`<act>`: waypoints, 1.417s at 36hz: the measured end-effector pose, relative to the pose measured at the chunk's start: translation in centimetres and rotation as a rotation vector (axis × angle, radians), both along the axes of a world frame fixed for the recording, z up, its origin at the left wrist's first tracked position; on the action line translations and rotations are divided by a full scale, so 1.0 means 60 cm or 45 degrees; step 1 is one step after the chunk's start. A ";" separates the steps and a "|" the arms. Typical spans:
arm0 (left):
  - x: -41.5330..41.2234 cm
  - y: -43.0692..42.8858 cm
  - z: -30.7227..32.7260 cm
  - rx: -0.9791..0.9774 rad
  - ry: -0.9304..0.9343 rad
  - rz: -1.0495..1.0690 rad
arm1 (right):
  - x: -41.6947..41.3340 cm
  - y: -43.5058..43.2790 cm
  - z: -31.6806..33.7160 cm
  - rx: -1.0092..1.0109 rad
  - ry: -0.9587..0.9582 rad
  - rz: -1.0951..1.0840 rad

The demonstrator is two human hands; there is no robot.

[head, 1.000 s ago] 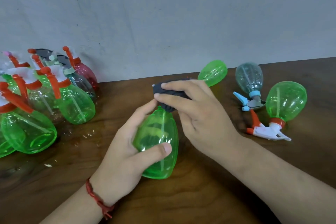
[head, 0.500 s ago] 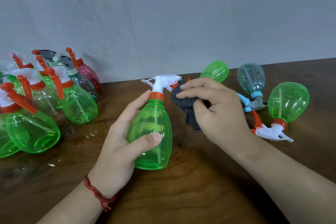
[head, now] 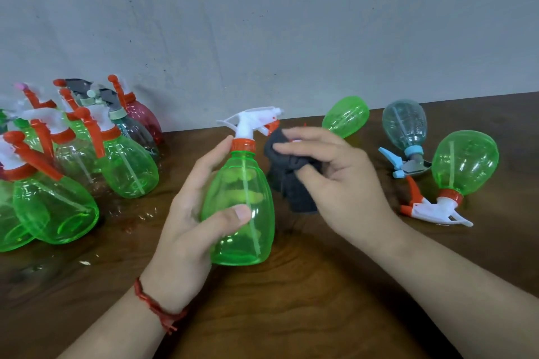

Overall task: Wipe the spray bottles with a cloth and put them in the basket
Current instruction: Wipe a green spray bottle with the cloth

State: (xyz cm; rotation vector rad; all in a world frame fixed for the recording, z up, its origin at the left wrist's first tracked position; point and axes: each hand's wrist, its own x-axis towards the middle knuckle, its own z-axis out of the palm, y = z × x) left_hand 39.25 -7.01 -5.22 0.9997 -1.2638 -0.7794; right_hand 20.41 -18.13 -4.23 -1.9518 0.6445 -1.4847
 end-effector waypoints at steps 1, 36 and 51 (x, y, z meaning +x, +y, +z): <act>0.000 0.001 0.001 0.006 0.036 0.002 | 0.002 0.002 -0.003 0.045 0.018 0.036; -0.002 -0.012 0.004 0.205 -0.201 0.498 | 0.014 0.048 0.010 0.875 -0.240 0.313; 0.017 -0.012 0.008 0.123 -0.189 0.497 | 0.013 0.043 0.000 0.967 -0.247 0.252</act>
